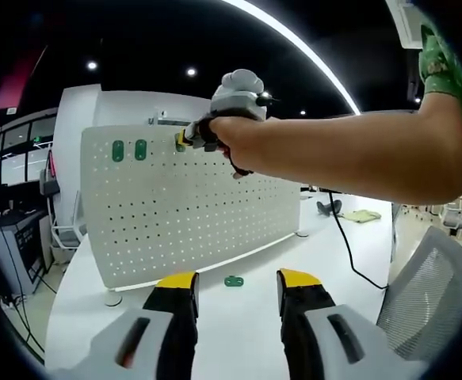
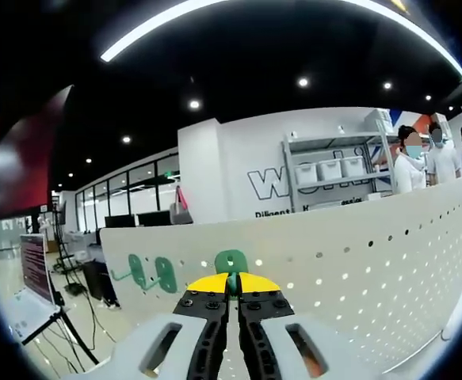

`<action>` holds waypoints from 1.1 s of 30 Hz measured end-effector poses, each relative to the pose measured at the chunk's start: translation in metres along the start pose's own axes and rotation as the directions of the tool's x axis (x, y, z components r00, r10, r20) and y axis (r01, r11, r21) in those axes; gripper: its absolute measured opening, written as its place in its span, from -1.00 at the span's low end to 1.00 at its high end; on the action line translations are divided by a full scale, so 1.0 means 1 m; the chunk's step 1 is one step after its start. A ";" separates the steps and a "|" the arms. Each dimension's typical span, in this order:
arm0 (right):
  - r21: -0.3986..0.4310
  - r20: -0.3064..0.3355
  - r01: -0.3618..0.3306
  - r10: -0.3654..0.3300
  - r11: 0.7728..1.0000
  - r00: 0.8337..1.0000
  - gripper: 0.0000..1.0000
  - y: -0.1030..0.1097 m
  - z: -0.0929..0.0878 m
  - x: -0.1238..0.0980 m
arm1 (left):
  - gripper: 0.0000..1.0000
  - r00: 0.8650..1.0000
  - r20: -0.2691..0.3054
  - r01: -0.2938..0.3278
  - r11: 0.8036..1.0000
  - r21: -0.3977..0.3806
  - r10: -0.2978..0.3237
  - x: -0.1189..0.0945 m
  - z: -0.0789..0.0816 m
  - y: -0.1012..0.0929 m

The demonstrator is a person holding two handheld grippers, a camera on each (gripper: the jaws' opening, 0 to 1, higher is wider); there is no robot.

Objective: Insert the hook assembly into the mounting plate slot until the hook locks in place.

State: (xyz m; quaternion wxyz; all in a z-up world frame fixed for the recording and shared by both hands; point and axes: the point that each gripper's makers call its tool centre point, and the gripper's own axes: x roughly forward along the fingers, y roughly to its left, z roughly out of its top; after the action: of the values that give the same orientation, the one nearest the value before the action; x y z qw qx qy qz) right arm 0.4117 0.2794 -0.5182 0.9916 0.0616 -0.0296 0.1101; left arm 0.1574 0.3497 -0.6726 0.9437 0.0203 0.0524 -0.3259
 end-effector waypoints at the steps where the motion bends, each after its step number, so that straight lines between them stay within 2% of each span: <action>1: -0.001 0.001 0.001 -0.001 1.000 1.000 -0.96 0.000 0.000 0.001 | -0.19 1.000 0.000 0.000 1.000 0.000 0.000 0.000 0.000 0.000; 33: 0.017 -0.008 0.021 -0.021 1.000 1.000 -0.96 -0.004 -0.007 0.008 | -0.21 1.000 -0.004 0.014 1.000 -0.004 -0.014 0.002 -0.004 0.003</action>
State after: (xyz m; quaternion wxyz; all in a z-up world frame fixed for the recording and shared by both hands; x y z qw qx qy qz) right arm 0.4202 0.2784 -0.5252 0.9922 0.0700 -0.0241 0.1000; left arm 0.1607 0.3511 -0.6766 0.9413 0.0188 0.0548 -0.3324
